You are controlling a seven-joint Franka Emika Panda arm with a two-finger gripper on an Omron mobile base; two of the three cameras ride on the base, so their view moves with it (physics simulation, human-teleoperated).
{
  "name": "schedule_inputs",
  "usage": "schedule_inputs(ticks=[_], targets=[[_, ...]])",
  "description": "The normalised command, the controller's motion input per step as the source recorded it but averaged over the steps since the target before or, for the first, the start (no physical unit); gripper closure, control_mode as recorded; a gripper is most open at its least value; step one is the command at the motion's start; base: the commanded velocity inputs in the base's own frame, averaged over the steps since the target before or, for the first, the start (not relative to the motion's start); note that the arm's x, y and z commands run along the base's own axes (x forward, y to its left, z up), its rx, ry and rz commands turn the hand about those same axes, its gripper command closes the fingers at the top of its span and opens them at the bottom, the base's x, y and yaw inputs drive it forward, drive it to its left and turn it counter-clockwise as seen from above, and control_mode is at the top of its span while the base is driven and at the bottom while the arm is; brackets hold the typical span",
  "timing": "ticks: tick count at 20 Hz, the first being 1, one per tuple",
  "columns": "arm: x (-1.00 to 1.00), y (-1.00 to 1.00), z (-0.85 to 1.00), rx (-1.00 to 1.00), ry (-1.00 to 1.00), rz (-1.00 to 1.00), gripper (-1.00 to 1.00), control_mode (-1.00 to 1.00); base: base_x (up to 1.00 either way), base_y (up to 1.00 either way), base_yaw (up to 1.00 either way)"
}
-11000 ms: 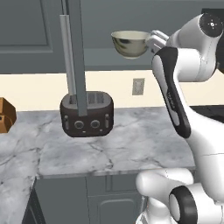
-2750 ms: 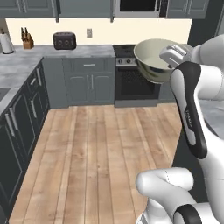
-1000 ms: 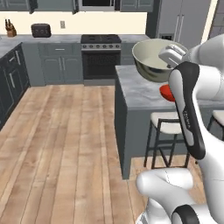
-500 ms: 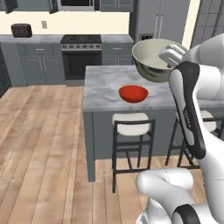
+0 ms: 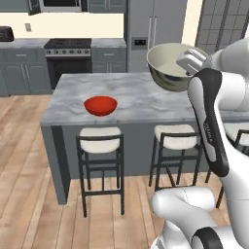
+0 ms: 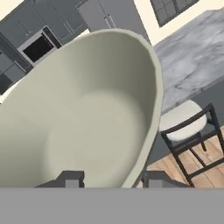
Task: Pick up the bowls from the cabinet and place each bowl in front of a stool on the dining counter.
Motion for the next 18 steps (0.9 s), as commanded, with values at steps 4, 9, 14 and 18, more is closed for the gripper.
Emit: schedule_inputs(ticks=[4, 9, 14, 18], targets=[[0.00, 0.00, 0.00, 0.00, 0.00, 0.00, 1.00, 1.00, 0.00, -1.00, 0.00], [0.00, 0.00, 0.00, 0.00, 0.00, 0.00, 1.00, 1.00, 0.13, -0.96, 0.00], [0.00, 0.00, 0.00, 0.00, 0.00, 0.00, 1.00, 1.00, 0.92, -0.35, 0.00], [0.00, 0.00, 0.00, 0.00, 0.00, 0.00, 1.00, 1.00, 1.00, 0.00, -0.01]])
